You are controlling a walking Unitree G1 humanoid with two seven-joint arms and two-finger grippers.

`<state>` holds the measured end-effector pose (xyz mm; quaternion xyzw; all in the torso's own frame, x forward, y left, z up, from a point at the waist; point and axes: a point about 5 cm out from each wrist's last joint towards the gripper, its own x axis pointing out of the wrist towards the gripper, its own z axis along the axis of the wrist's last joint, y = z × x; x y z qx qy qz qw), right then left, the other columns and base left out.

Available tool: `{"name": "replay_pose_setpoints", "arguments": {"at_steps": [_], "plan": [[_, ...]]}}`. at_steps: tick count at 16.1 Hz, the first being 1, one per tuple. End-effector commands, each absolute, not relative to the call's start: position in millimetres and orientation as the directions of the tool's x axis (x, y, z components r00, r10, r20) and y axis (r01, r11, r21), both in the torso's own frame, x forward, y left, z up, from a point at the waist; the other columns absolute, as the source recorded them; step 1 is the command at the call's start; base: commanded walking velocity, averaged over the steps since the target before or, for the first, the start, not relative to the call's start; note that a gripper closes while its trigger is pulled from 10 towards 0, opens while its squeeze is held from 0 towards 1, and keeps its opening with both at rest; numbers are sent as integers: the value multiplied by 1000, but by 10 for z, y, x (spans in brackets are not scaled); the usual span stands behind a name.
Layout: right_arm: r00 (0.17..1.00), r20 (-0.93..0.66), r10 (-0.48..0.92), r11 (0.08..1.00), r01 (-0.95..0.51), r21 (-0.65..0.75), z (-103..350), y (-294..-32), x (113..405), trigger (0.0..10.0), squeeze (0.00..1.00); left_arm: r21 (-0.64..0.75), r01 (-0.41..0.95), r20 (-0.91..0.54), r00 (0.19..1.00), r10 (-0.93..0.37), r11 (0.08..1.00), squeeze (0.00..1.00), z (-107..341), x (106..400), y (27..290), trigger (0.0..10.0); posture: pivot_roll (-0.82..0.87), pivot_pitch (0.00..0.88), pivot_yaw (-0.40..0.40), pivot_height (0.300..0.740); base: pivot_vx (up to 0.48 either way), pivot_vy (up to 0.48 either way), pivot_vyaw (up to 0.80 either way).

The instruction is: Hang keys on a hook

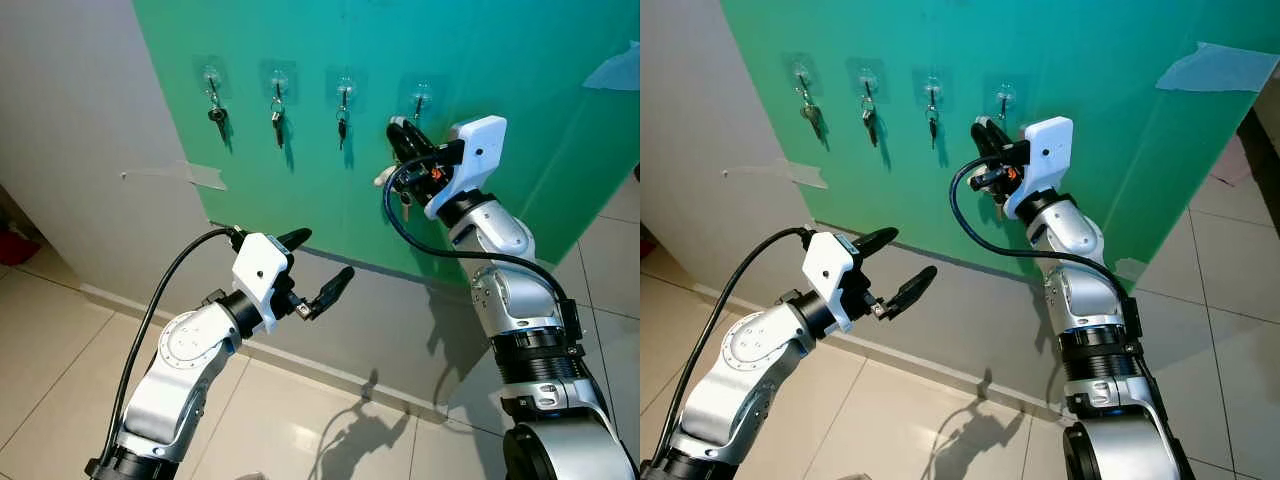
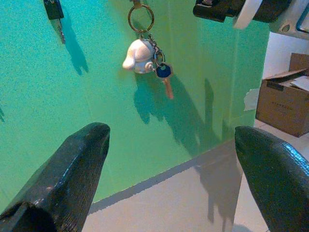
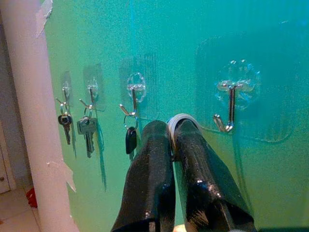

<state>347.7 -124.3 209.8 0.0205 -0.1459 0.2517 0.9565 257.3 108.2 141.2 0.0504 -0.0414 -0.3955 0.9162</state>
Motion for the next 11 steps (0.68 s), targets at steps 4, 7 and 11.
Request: {"name": "replay_pose_setpoints", "arguments": {"at_steps": [4, 7, 11], "plan": [[808, 403, 431, 891, -453, -45, 2401, -1346, 3497, 10000, 0, 136, 733, 16, 671, -742, 666, 0, 1400, 2572, 1085, 10000, -32, 0, 53, 740, 0, 0, 0], [794, 442, 416, 894, -447, -39, 2509, -1387, 3512, 10000, 0, 135, 736, 15, 668, -744, 664, 0, 1399, 2574, 1083, 10000, -32, 0, 55, 740, 0, 0, 0], [796, 459, 395, 902, -430, -32, 2548, -1429, 3534, 10000, 0, 133, 738, 15, 666, -745, 662, 0, 1399, 2573, 1079, 10000, -30, 0, 53, 740, 0, 0, 0]]}}
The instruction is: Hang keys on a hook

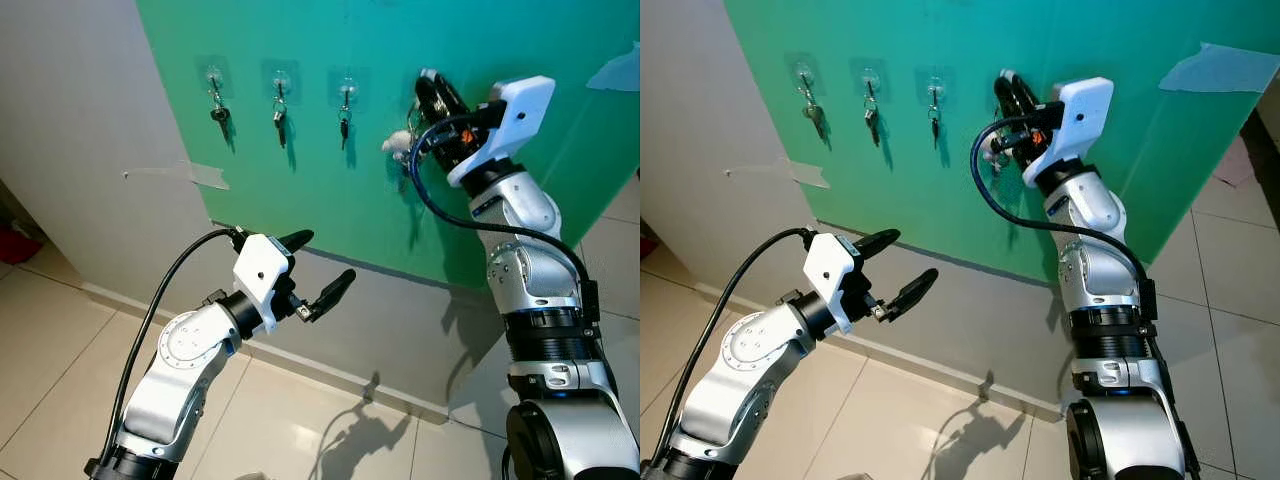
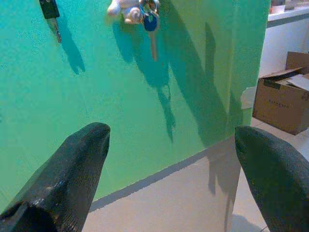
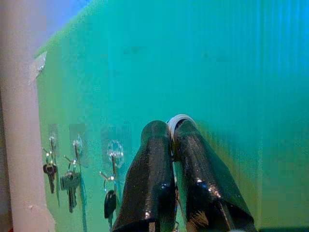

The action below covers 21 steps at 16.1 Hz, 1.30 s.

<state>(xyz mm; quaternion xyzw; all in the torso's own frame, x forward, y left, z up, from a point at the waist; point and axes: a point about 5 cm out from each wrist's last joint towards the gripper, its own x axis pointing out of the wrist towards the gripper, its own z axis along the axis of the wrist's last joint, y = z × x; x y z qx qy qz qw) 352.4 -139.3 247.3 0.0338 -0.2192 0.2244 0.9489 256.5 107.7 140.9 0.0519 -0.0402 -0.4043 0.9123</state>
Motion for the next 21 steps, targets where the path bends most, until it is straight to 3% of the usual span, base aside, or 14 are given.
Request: {"name": "replay_pose_setpoints", "arguments": {"at_steps": [1, 11, 21], "plan": [[794, 463, 394, 902, -430, -30, 2555, -1429, 3533, 10000, 0, 132, 738, 16, 665, -746, 661, 0, 1403, 2572, 1078, 10000, -30, 0, 54, 740, 0, 0, 0], [802, 472, 366, 916, -401, -30, 2583, -1524, 3506, 10000, 0, 126, 755, 12, 648, -762, 644, 0, 1400, 2542, 1064, 10000, -32, 0, 56, 740, 0, 0, 0], [786, 490, 378, 904, -427, -13, 2633, -1515, 3224, 10000, 0, 119, 764, 17, 637, -770, 635, 0, 1401, 2548, 1031, 10000, -45, 0, 64, 740, 0, 0, 0]]}}
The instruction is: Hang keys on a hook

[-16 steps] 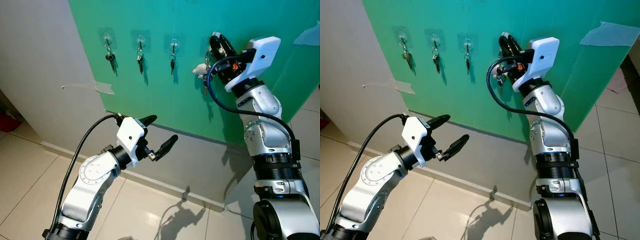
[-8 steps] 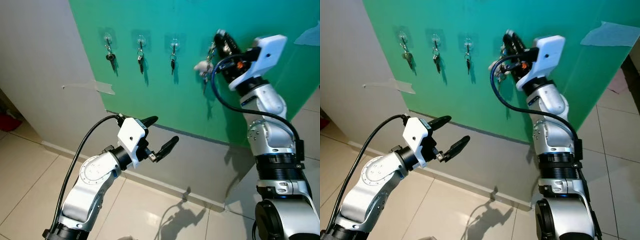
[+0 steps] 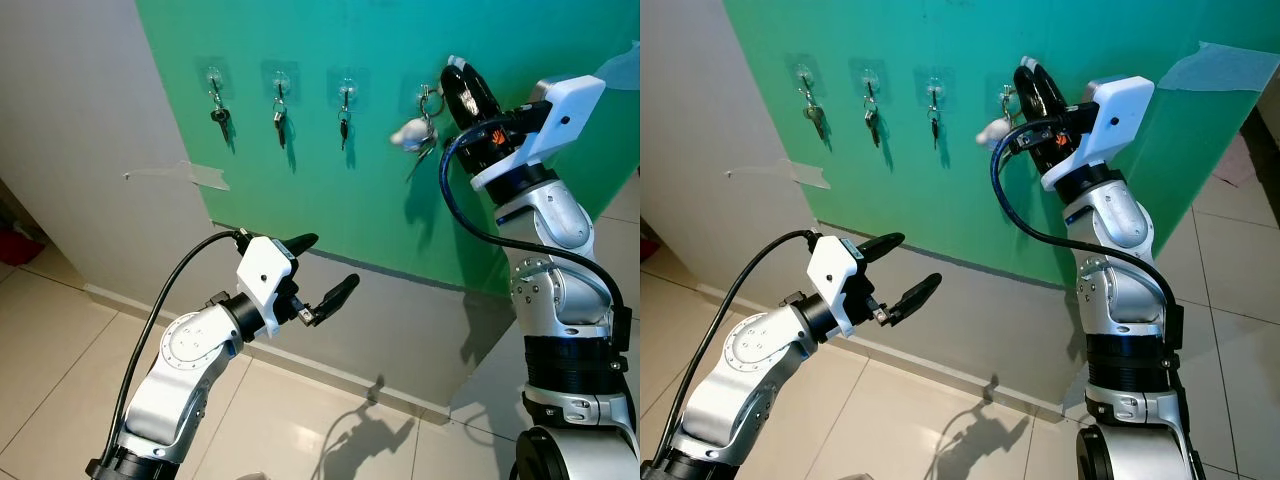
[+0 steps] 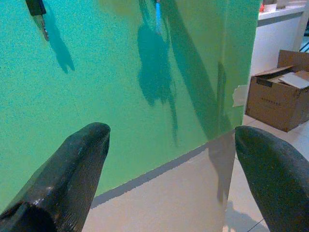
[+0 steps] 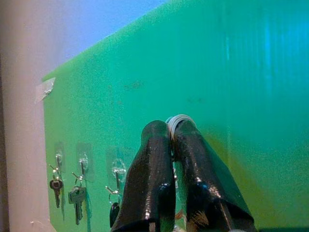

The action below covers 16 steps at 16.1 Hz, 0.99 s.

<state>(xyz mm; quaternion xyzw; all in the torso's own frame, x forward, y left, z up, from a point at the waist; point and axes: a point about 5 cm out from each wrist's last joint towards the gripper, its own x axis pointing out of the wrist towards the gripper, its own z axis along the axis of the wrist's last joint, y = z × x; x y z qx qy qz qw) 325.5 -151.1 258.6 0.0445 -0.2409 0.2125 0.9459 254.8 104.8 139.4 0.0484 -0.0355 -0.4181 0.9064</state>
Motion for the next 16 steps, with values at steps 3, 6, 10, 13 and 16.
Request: {"name": "replay_pose_setpoints", "arguments": {"at_steps": [3, 6, 10, 13, 16], "plan": [[795, 478, 375, 908, -420, -14, 2628, -1533, 3253, 10000, 0, 118, 768, 17, 632, -775, 629, 0, 1405, 2550, 1022, 10000, -50, 0, 70, 740, 0, 0, 0], [799, 463, 382, 905, -425, -14, 2610, -1522, 3295, 10000, 0, 118, 769, 15, 632, -775, 629, 0, 1407, 2551, 1022, 10000, -46, 0, 69, 740, 0, 0, 0], [830, 416, 372, 913, -408, -3, 2486, -1527, 3355, 10000, 0, 120, 762, 12, 639, -769, 636, 0, 1404, 2548, 1039, 10000, -37, 0, 62, 740, 0, 0, 0], [849, 393, 352, 922, -387, 9, 2400, -1566, 3360, 10000, 0, 120, 761, 11, 641, -768, 637, 0, 1401, 2545, 1045, 10000, -35, 0, 60, 740, 0, 0, 0], [891, 337, 305, 943, -333, 25, 2211, -1691, 3357, 10000, 0, 121, 766, 9, 636, -772, 632, 0, 1401, 2542, 1040, 10000, -37, 0, 62, 740, 0, 0, 0]]}}
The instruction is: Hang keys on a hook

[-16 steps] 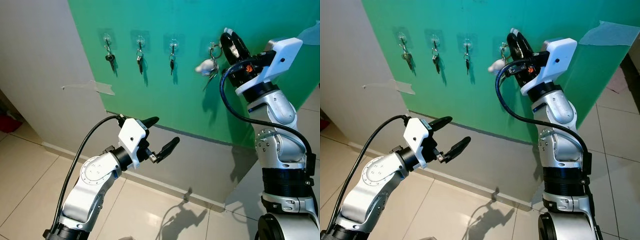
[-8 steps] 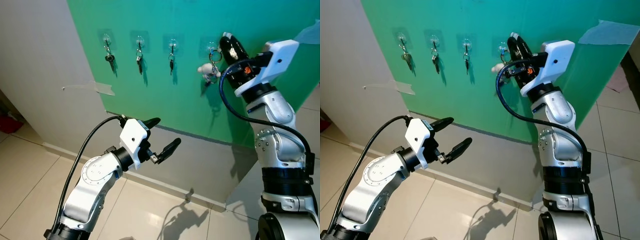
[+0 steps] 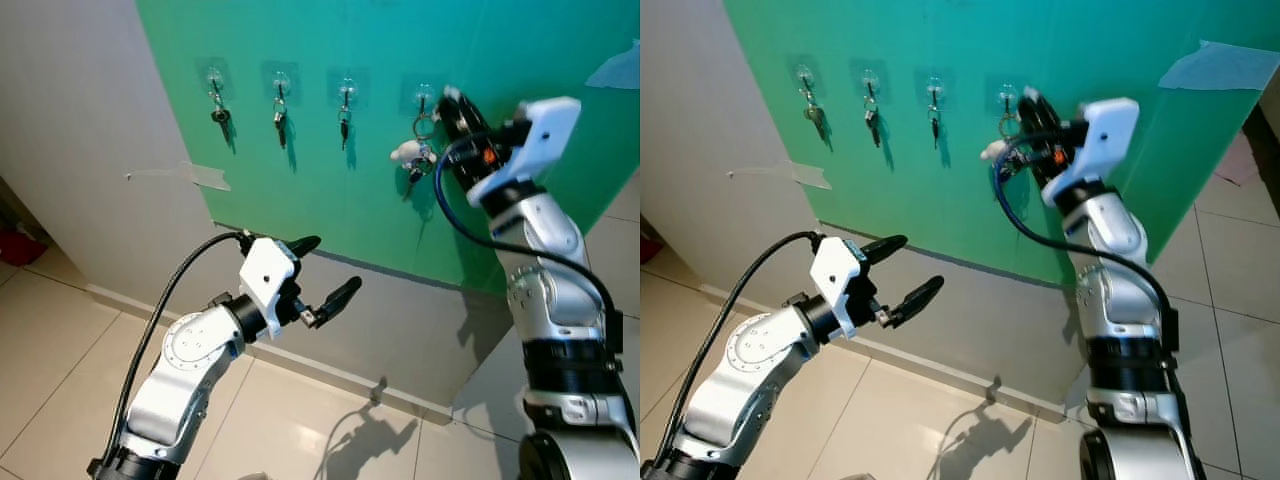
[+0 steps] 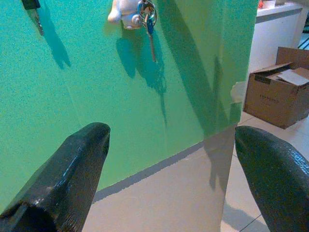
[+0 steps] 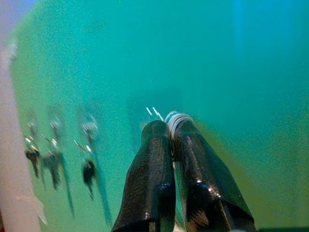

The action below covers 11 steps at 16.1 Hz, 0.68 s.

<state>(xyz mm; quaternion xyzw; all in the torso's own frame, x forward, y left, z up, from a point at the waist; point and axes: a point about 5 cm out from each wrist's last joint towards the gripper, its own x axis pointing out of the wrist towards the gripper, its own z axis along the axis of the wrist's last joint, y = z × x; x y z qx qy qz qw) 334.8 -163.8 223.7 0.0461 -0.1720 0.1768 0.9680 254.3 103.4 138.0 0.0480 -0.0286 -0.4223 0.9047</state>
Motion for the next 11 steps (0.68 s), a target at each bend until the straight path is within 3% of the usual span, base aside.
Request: {"name": "replay_pose_setpoints", "arguments": {"at_steps": [1, 11], "plan": [[908, 306, 287, 950, -312, 34, 2109, -1734, 3343, 10000, 0, 121, 767, 9, 634, -773, 630, 0, 1400, 2544, 1037, 10000, -37, 0, 62, 740, 0, 0, 0], [956, 133, 262, 955, -277, 109, 1551, -1750, 3139, 10000, 0, 109, 742, 120, 651, -749, 662, 0, 1601, 2649, 974, 10000, -47, 0, 64, 740, 0, 0, 0]]}}
